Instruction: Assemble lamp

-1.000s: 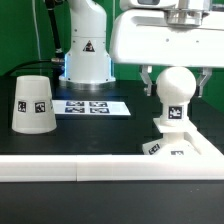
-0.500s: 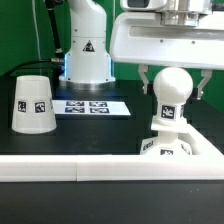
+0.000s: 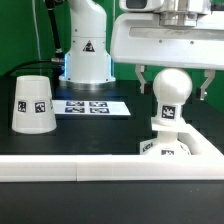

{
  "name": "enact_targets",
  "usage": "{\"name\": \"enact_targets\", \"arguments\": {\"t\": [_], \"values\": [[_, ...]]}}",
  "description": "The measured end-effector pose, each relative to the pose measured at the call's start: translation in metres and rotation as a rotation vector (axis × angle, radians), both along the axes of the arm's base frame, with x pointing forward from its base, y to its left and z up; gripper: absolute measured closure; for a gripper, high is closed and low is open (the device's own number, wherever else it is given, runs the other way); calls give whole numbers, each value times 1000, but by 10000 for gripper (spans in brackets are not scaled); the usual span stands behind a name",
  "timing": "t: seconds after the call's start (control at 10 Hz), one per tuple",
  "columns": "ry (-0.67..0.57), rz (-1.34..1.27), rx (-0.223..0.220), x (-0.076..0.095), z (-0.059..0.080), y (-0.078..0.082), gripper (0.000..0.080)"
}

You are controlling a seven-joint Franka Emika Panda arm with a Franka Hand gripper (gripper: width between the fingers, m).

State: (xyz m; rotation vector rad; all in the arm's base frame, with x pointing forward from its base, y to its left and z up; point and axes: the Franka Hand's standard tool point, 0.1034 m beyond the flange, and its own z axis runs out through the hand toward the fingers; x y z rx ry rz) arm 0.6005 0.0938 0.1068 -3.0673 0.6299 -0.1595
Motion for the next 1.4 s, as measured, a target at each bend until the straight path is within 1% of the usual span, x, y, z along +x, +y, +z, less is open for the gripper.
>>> {"name": "enact_targets", "arguments": {"t": [0.1, 0.3, 0.4, 0.5, 0.6, 0.7, 1.0, 1.1, 1.2, 1.3, 1.4], "values": [[-13, 27, 1, -6, 4, 1, 105], [-16, 48, 2, -33, 15, 5, 101], [-24, 52, 6, -49, 20, 5, 100], [-26, 51, 9, -66, 21, 0, 100], [-25, 55, 9, -80, 19, -7, 100], [-24, 70, 8, -92, 16, -18, 100], [-21, 71, 14, -92, 14, -15, 100], [-35, 118, 13, -92, 13, -19, 100], [-52, 158, 18, -101, 9, -36, 100], [-46, 188, 18, -114, 7, -58, 100], [-40, 209, 14, -124, 7, -77, 100]]}}
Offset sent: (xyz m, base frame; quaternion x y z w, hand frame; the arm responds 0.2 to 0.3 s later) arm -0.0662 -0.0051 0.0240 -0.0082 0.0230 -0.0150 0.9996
